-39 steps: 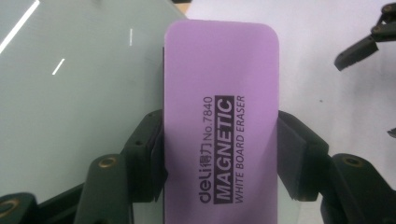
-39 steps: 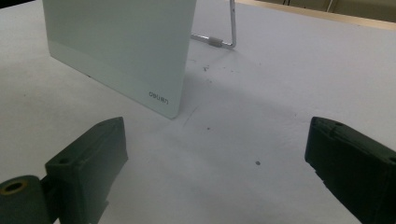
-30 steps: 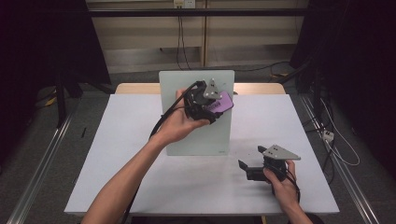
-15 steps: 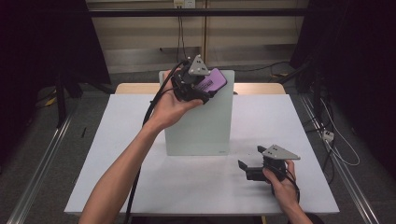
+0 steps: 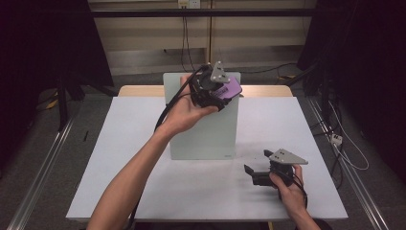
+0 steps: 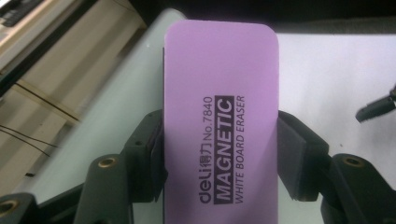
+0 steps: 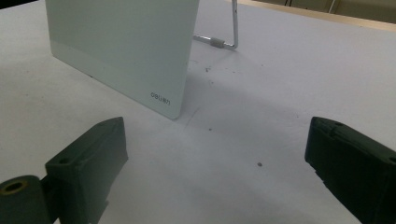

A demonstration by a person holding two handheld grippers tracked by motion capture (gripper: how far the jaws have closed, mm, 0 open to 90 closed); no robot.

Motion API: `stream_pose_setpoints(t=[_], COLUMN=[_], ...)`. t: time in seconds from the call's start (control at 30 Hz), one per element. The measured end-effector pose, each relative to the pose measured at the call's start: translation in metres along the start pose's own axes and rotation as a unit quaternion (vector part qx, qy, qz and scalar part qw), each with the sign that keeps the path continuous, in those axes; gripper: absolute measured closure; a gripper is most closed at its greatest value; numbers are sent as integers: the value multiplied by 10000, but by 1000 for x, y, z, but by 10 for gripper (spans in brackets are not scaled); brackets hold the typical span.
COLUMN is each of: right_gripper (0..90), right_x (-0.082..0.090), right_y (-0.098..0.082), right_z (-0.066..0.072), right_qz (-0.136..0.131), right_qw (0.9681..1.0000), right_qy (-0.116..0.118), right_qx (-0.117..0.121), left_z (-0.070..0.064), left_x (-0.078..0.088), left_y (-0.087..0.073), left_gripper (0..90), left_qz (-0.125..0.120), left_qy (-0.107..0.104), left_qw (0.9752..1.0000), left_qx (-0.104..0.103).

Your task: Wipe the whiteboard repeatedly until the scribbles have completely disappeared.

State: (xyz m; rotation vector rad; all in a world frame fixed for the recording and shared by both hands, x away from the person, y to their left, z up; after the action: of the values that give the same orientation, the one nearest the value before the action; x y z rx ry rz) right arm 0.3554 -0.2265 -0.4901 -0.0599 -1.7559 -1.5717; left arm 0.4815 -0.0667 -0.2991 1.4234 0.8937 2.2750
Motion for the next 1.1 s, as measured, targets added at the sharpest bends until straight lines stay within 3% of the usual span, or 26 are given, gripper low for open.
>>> stream_pose_setpoints(t=[0.1, 0.27, 0.37, 0.47, 0.63, 0.83, 1.1], right_gripper=[59, 59, 59, 59, 59, 59, 62], right_x=[0, 1, 1, 1, 0, 0, -1], right_y=[0, 0, 0, 0, 0, 0, 0], right_z=[0, 0, -1, 0, 0, 0, -1], right_qz=[-23, -25, -8, -2, -1, 11, 27], right_qw=[10000, 10000, 10000, 10000, 10000, 10000, 10000], right_qy=[-22, -14, -18, -19, -32, -36, -53], right_qx=[-11, 16, -7, 4, -15, 1, -3], left_z=[-11, -24, -30, -31, -24, -9, 4], left_x=[-9, -19, -22, -21, -11, 5, 24], left_y=[-6, -18, -27, -37, -51, -69, -95], left_gripper=[408, 408, 407, 407, 408, 408, 408], left_qz=[210, 278, 342, 293, 184, -135, -210], left_qy=[-133, -348, -360, -375, -292, -190, 47], left_qw=[9995, 9988, 9984, 9986, 9994, 9995, 9991], left_qx=[-172, -196, -270, -214, -72, 203, 372])
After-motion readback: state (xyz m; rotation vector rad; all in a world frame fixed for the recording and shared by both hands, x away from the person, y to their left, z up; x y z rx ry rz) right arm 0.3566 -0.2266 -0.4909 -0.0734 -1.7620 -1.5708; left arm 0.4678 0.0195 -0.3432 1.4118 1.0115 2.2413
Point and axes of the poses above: each handheld gripper's, and its own axes: x roughly backward along the jaws, y roughly out of its top, z roughly to its left, the point moved 7 cm from there along -x, roughly forward along the jaws, and after that the axes turned 6 degrees about z, right-handed, at the moved point
